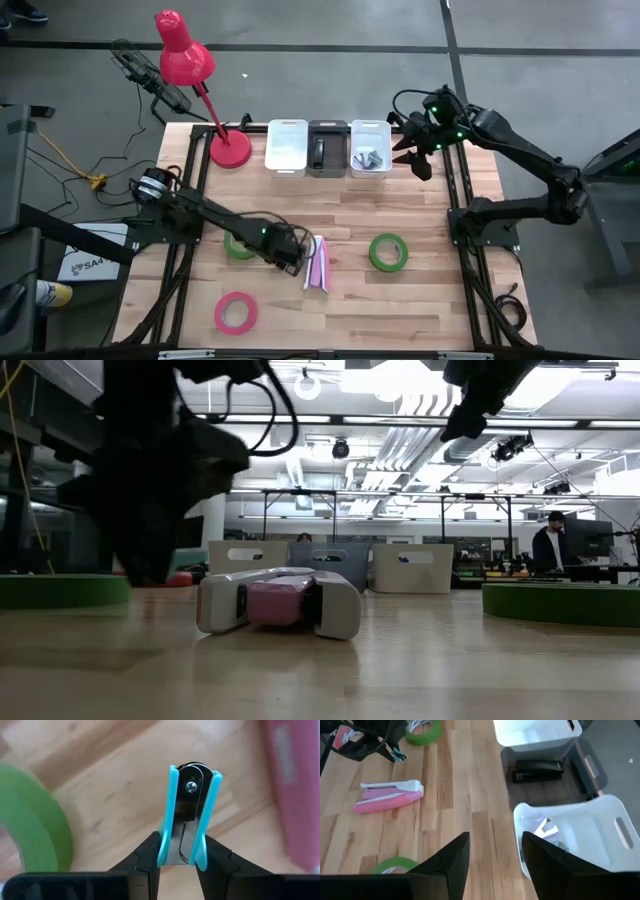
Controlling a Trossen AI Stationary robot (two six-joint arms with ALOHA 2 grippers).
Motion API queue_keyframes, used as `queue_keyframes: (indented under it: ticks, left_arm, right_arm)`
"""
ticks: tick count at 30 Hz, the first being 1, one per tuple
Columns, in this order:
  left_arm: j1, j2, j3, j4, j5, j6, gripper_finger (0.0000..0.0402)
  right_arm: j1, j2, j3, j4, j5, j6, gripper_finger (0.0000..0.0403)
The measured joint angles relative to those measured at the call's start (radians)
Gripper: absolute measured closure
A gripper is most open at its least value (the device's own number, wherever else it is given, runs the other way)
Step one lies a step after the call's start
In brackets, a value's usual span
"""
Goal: Pick and place Stapler, Stapler remover, tape
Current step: Put the light blue staple into the right white bin
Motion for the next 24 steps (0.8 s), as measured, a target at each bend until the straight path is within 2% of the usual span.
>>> queue_keyframes:
  ticks: [12, 24]
  left_arm:
    - [0.162, -0.100, 0.003, 0.115, -0.086, 0.257, 0.0308]
    - [0.289, -0.121, 0.004, 0.319, -0.063, 0.494, 0.0308]
  right_arm:
    - [0.098, 0.078, 0.000, 0.115, -0.001, 0.017, 0.0231]
    - [0.228, 0.178, 0.000, 0.202, -0.005, 0.024, 0.0231]
